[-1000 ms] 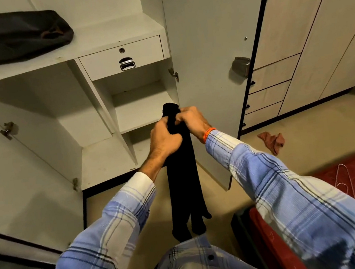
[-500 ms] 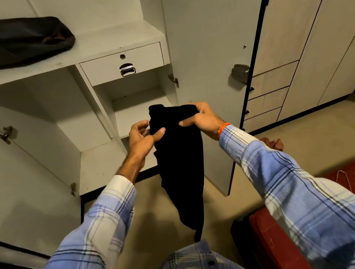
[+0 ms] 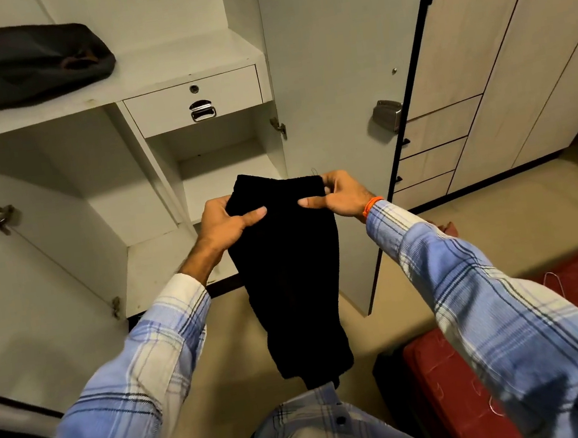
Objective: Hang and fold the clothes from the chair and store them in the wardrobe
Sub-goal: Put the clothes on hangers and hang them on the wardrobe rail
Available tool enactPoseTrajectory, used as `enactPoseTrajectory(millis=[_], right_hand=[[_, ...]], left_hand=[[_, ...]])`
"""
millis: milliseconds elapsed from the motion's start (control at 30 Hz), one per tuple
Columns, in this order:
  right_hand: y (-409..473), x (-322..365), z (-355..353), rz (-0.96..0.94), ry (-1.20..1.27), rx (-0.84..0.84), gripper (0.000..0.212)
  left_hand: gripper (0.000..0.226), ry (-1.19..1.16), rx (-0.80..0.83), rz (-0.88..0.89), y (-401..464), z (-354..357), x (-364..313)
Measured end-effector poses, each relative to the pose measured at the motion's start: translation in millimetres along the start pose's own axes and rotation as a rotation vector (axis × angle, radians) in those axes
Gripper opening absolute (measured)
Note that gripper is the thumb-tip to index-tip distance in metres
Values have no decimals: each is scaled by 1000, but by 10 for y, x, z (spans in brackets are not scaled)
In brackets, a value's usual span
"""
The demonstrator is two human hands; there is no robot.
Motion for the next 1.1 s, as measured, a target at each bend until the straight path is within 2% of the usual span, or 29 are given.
enactPoseTrajectory(millis=[167,567,667,767,900,967,1033,1100], right_hand=[[22,-37,-35,-73,89,-52,40],[67,-203,93,-30,399,-9,37],[65,-187,117,-17,398,20,36],[71,-124,107,-41,411,-20,33],[34,-65,125,-76,464,-64,17],[1,-141,143,9,345,9,15],[-32,-285,169,102,130,79,22],[-65,-402,208,131,7,72,19]], left_hand=[[42,271,1,51,51,-44,32],[33,182,-24,48,16,-52,150],[26,57,27,-1,-38,-48,167],[26,-92,85,-69,-72,-37,109],[29,-365,52,-133,-64,7,-185],[29,-459,13,-110,-31,17,-315],[30,-511,-30,-109,9,8,-398],[35,-545,-81,-133,39,-14,-466]])
Point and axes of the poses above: each hand's wrist, its own y-axis towards the middle knuckle, its own z-axis out of the palm, x = y × z, the point moved 1 cm from there along y, towards the middle knuckle, and after that the axes turned 9 degrees about z, right-handed, at the moved point
